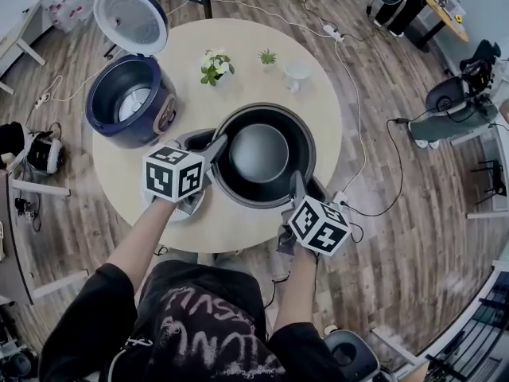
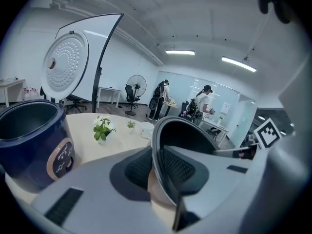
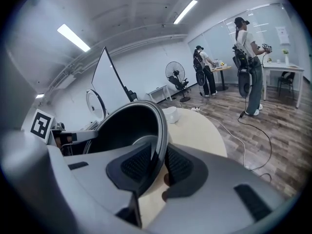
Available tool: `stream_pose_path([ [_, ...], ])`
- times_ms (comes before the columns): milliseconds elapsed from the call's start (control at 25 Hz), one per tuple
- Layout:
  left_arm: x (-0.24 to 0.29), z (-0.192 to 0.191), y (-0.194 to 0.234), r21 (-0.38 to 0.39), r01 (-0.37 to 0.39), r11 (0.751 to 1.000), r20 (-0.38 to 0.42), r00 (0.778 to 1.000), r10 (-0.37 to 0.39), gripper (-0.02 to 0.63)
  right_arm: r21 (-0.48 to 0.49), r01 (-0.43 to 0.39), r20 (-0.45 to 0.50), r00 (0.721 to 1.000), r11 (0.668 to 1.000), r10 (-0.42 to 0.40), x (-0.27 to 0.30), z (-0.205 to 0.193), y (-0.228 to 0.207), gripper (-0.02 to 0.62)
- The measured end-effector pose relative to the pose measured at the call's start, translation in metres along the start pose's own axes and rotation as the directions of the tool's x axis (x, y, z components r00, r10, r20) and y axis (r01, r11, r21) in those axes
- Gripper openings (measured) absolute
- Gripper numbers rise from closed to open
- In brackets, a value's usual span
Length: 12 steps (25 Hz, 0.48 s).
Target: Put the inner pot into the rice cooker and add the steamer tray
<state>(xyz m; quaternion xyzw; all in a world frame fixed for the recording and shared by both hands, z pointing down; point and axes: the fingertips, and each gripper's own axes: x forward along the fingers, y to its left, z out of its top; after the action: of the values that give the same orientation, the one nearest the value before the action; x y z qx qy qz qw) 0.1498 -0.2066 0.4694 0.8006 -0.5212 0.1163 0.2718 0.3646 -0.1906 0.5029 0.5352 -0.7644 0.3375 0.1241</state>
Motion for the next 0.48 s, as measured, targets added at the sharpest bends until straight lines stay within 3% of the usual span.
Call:
stream_pose_path([
  [480, -0.04, 0.016, 0.009, 0.019, 0.017, 1.0, 0.073, 0.997, -0.018, 0.081, -0.03, 0.002, 0.066, 0.998, 1.0, 0.0, -0.022, 0.005, 0.039, 0.094],
])
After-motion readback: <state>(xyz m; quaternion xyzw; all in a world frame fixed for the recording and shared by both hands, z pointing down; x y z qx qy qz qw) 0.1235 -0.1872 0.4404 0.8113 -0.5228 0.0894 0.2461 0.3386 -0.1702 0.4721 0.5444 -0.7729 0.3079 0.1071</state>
